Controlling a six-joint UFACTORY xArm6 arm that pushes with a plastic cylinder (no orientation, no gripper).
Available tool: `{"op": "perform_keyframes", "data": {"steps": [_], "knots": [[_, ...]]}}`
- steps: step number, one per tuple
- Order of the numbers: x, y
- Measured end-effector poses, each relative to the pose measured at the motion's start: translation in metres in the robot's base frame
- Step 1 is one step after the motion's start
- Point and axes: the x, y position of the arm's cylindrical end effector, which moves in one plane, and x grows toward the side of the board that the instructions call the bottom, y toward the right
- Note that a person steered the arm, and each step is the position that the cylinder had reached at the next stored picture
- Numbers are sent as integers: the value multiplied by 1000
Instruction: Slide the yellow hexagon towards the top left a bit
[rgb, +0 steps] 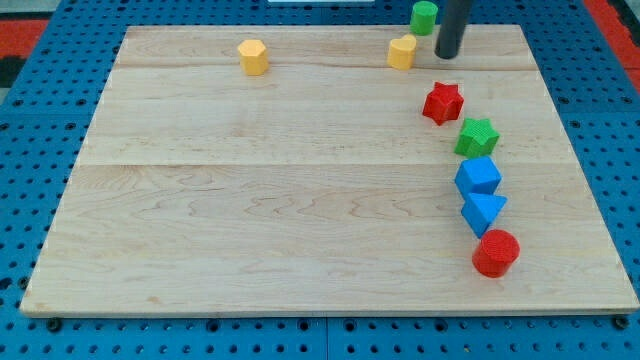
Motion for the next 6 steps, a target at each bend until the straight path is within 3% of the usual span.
{"op": "perform_keyframes", "data": {"steps": [1, 2, 3, 4, 5, 6], "knots": [[2, -64], [27, -174], [39, -209], [59, -199], [31, -197], [16, -247]]}}
